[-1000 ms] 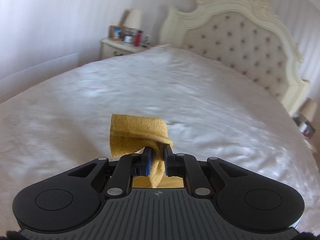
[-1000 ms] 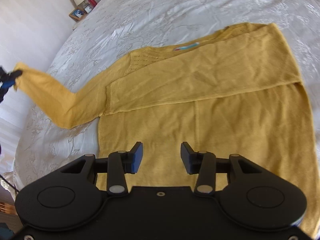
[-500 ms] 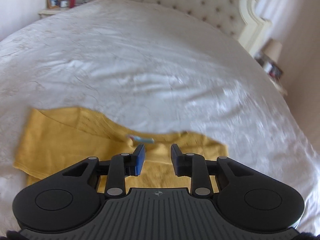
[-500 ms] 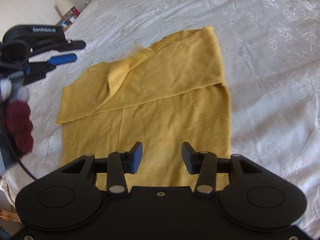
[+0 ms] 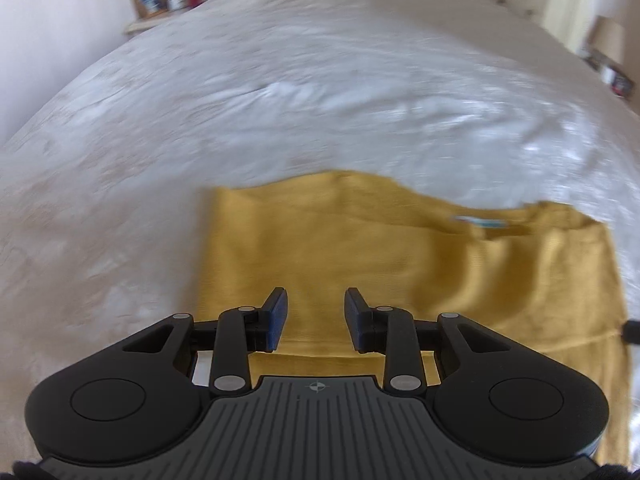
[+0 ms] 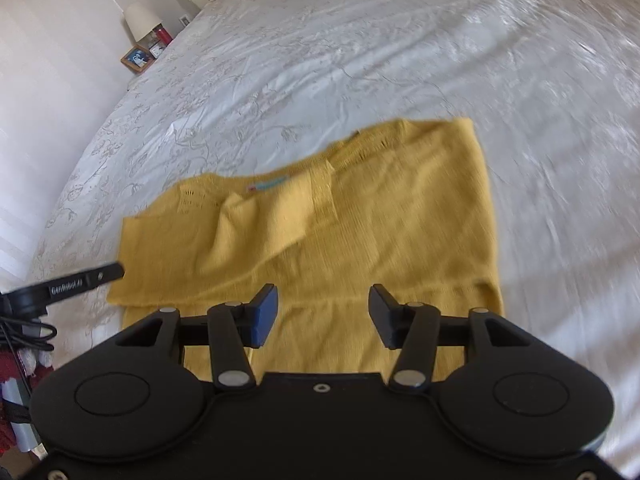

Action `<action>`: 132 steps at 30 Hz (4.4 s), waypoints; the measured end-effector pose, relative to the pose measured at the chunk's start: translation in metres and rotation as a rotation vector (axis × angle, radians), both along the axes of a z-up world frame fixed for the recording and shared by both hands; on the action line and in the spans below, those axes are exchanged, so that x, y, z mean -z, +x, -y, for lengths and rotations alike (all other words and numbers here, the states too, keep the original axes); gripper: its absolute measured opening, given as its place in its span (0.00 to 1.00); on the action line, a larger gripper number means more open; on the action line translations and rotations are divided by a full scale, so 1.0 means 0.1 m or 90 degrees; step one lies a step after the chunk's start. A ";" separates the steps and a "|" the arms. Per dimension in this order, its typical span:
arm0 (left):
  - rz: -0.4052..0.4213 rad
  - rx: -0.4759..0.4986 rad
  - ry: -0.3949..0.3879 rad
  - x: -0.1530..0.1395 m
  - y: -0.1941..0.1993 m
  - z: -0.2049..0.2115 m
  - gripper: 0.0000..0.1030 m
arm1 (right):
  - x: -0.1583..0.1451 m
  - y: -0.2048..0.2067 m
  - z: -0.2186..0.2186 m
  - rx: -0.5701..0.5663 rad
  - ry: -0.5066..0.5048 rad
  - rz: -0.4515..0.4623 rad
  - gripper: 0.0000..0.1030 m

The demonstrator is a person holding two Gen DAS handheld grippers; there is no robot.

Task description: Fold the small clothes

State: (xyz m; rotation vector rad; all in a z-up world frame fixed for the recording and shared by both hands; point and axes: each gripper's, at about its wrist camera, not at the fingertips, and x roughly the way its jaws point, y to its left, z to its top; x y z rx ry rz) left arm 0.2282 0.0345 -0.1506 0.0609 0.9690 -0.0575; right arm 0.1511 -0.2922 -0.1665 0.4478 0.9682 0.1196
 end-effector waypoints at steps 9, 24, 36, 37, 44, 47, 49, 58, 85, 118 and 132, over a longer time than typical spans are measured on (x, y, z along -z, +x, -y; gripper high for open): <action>-0.093 -0.064 0.021 0.59 0.27 -0.42 0.31 | 0.26 0.70 -0.09 -0.060 -0.036 -0.019 0.58; -0.070 -0.047 -0.007 0.37 0.21 -0.50 0.35 | 0.29 0.91 -0.24 -0.080 -0.016 -0.005 0.16; -0.019 0.008 -0.020 0.02 0.12 -0.38 0.38 | 0.07 0.39 0.43 -0.030 -0.122 -0.019 0.19; -0.025 0.011 -0.017 0.06 0.12 -0.34 0.38 | 0.13 0.40 0.46 -0.034 -0.111 -0.031 0.23; -0.089 0.018 0.001 0.46 0.23 -0.22 0.39 | 0.15 0.35 0.50 -0.007 -0.085 -0.003 0.58; -0.103 0.004 -0.012 0.62 0.24 -0.28 0.44 | 0.17 0.41 0.58 0.014 -0.047 -0.008 0.57; -0.108 -0.011 -0.033 0.66 0.26 -0.33 0.47 | 0.22 0.46 0.63 0.027 -0.031 -0.017 0.57; -0.097 -0.007 -0.007 0.68 0.26 -0.29 0.61 | 0.52 0.61 0.75 0.051 0.032 -0.051 0.58; -0.071 -0.010 -0.020 0.39 0.36 -0.23 0.63 | 0.29 0.42 0.67 0.077 -0.184 -0.015 0.25; -0.103 0.027 -0.043 0.75 0.51 -0.13 1.00 | 0.48 0.63 0.50 0.033 -0.220 -0.013 0.74; -0.133 0.100 -0.071 0.38 -0.20 -0.36 1.00 | 0.36 -0.15 0.74 0.108 -0.068 -0.058 0.90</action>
